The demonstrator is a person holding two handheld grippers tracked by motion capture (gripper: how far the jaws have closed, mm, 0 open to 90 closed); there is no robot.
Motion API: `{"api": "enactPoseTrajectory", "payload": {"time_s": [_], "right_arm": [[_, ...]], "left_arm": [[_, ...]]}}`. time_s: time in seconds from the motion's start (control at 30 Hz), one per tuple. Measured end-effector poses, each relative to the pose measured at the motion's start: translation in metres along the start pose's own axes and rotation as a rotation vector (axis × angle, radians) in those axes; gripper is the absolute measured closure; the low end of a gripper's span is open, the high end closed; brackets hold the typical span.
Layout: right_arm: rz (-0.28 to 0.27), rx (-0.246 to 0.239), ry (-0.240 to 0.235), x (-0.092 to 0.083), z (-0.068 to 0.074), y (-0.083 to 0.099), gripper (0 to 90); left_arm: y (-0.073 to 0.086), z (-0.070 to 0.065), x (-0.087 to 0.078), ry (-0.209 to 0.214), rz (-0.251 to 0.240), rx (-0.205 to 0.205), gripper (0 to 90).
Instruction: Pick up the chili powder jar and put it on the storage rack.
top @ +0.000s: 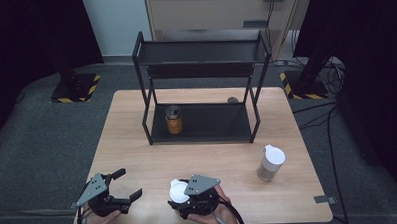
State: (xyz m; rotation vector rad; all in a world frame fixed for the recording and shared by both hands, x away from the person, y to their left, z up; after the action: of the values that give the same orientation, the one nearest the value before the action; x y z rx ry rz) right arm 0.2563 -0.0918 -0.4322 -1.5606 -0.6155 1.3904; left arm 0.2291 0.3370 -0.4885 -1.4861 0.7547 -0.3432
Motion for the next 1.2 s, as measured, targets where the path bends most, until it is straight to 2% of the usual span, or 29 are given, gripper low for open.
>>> {"api": "enactPoseTrajectory", "payload": {"time_s": [0.3, 0.53, 1.2], "right_arm": [[0.008, 0.018, -0.009, -0.002, -0.004, -0.003, 30.9], [0.003, 0.01, 0.013, -0.01, -0.01, -0.013, 31.0], [-0.024, -0.006, 0.052, -0.041, -0.047, -0.052, 31.0]], "left_arm": [[0.0, 0.0, 0.0, 0.002, 0.0, 0.0, 1.1], [0.0, 0.0, 0.0, 0.003, 0.002, 0.001, 1.2], [0.0, 0.001, 0.0, 0.006, 0.003, -0.001, 1.2]]}}
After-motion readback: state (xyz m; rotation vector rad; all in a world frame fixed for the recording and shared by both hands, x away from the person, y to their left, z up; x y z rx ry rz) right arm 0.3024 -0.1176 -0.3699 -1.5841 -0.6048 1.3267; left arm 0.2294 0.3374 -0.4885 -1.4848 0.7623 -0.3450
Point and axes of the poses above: each handheld gripper's, and its own axes: x roughly forward along the jaws, y roughly out of its underside, z roughly to its left, the point moved 7 cm from there along x, roughly forward along the jaws, and after that the axes turned 6 degrees about -y, right-handed, at the moved point
